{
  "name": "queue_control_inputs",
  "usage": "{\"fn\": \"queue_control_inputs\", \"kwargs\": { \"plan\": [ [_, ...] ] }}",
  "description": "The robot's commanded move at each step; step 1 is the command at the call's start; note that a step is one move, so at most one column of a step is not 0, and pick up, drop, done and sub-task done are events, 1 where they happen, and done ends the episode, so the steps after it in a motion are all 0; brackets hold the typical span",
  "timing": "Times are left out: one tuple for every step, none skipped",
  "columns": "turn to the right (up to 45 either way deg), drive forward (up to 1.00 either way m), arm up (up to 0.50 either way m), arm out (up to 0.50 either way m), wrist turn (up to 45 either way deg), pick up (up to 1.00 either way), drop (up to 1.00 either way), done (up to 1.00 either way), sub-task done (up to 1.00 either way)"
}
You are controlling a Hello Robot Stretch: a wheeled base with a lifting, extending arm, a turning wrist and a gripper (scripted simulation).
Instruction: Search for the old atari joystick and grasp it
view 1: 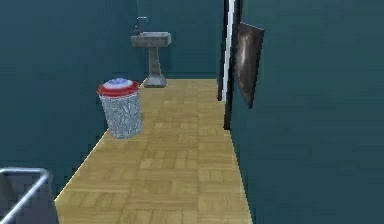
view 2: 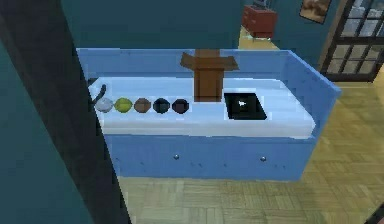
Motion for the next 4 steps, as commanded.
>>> {"fn": "queue_control_inputs", "kwargs": {
  "plan": [
    [45.0,0.00,0.00,0.00,0.0,0.00,0.00,0.00,0.00],
    [45.0,0.00,0.00,0.00,0.0,0.00,0.00,0.00,0.00],
    [45.0,0.00,0.00,0.00,0.0,0.00,0.00,0.00,0.00],
    [0.0,0.20,0.00,0.00,0.0,0.00,0.00,0.00,0.00]
  ]
}}
